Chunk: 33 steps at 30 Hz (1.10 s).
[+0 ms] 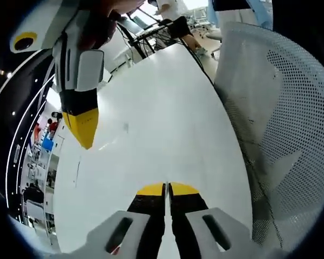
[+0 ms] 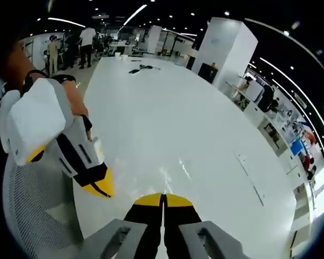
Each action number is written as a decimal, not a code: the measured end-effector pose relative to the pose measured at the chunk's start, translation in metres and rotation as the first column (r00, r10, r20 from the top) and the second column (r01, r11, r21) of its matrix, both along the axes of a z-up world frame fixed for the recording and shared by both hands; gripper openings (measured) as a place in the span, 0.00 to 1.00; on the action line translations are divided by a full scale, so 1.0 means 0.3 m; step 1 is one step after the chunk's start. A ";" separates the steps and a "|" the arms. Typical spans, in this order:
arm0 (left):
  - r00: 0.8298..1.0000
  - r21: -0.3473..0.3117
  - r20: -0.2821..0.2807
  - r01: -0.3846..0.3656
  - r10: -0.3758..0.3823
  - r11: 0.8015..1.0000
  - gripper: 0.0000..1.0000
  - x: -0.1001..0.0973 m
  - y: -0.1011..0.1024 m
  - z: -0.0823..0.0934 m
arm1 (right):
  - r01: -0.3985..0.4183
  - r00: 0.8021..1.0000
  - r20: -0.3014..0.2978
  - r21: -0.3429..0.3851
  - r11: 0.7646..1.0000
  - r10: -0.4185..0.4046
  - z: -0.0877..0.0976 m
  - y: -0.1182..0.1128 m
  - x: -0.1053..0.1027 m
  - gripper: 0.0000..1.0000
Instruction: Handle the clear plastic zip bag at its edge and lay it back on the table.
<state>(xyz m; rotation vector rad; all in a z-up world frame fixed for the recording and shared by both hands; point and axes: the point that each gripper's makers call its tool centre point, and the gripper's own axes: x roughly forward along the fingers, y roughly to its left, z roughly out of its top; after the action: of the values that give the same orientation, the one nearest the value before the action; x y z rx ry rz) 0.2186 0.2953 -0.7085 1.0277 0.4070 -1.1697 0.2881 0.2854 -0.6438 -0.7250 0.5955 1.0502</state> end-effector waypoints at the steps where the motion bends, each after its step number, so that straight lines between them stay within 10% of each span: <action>1: 1.000 -0.001 -0.003 -0.005 0.005 1.000 0.00 0.000 0.000 0.001 | 0.003 1.000 0.001 0.003 1.000 -0.003 0.004 0.000 0.001 0.00; 20: 0.996 -0.070 0.046 -0.077 0.080 0.995 0.00 0.067 -0.007 0.086 | 0.058 0.989 0.125 0.114 0.992 -0.073 0.135 -0.009 0.047 0.00; 33: 0.996 -0.081 0.047 -0.072 0.076 0.994 0.00 0.071 -0.017 0.082 | 0.038 0.991 0.125 0.092 0.995 -0.049 0.077 -0.026 0.022 0.00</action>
<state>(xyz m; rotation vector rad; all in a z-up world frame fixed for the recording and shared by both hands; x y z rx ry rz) 0.2399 0.2903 -0.6838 0.9628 0.3535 -1.0830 0.2947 0.2777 -0.6206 -0.6915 0.4496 0.9761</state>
